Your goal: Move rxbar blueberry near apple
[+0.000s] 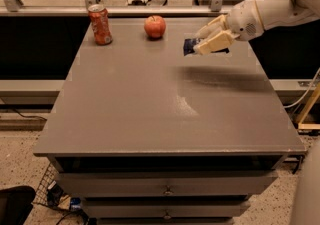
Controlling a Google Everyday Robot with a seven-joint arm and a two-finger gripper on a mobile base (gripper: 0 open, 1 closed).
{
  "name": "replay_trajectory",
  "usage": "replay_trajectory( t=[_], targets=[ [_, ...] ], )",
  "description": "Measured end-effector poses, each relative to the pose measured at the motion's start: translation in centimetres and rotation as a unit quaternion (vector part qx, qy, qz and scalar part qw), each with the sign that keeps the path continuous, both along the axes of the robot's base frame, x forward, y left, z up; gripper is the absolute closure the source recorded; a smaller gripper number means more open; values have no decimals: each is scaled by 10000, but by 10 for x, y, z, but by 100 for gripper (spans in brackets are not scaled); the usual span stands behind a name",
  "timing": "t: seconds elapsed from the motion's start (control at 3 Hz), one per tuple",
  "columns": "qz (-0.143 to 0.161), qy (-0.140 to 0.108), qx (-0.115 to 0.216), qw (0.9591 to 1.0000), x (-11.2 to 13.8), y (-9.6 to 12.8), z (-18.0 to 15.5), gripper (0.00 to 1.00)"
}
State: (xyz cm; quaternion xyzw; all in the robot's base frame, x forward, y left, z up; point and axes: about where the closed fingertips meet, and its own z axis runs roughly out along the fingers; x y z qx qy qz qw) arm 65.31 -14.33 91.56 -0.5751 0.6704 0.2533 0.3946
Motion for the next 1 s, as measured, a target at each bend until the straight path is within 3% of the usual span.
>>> replay_trajectory(
  t=[0.33, 0.67, 1.0],
  targets=[
    [-169, -141, 10, 9998, 43, -5, 9, 100],
    [-565, -486, -36, 9972, 78, -8, 41, 100],
    [-565, -484, -36, 9972, 79, -8, 40, 100]
  ],
)
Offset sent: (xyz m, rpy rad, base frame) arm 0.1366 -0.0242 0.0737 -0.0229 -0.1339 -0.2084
